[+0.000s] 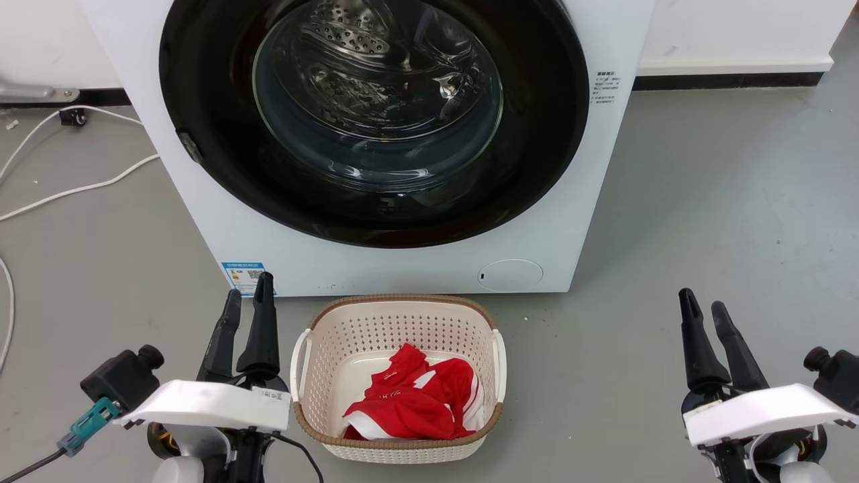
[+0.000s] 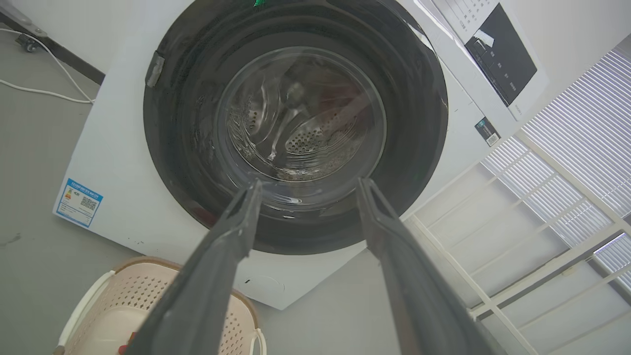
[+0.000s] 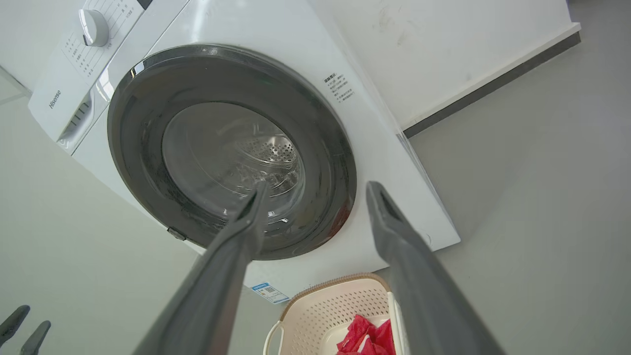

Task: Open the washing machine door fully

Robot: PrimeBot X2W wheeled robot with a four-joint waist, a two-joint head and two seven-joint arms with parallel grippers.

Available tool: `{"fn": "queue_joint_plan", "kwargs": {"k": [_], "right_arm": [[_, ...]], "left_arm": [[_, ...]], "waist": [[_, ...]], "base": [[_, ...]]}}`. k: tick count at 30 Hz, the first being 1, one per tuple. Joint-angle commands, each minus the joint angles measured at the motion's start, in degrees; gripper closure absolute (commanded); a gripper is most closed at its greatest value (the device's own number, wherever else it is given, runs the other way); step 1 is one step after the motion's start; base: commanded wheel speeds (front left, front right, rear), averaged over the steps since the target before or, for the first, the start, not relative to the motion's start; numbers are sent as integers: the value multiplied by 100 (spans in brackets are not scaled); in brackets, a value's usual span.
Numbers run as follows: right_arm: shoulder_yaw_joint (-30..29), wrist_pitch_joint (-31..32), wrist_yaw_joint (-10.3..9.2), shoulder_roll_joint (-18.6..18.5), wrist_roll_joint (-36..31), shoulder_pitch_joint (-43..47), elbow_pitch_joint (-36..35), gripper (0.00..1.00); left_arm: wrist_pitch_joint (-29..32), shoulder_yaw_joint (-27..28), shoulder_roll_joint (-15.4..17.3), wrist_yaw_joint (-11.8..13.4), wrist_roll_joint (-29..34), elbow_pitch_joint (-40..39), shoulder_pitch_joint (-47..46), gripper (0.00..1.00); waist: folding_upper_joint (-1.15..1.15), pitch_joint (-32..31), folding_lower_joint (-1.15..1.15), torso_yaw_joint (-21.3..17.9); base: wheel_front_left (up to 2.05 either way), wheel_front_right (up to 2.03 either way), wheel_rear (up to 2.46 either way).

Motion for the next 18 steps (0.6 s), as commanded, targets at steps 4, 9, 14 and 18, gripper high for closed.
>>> {"fn": "queue_joint_plan", "kwargs": {"k": [4,9,14,18], "right_arm": [[40,-74,0,4,-465,-22,-132,0],[53,-86,0,7,-871,10,-174,0],[66,-70,0,9,-1242,41,-195,0],[69,-80,0,11,-1503,74,-217,0]], "left_arm": [[-113,-70,11,33,562,-146,-10,0],[-196,-108,43,81,1051,-140,26,0],[-273,-142,93,151,1451,-116,57,0],[-332,-160,125,194,1715,-102,86,0]], "waist": [[0,-12,-1,7],[0,-20,-1,8],[0,-21,-1,14],[0,-31,-1,28]], "base": [[0,0,0],[0,0,0],[0,0,0],[0,0,0]]}}
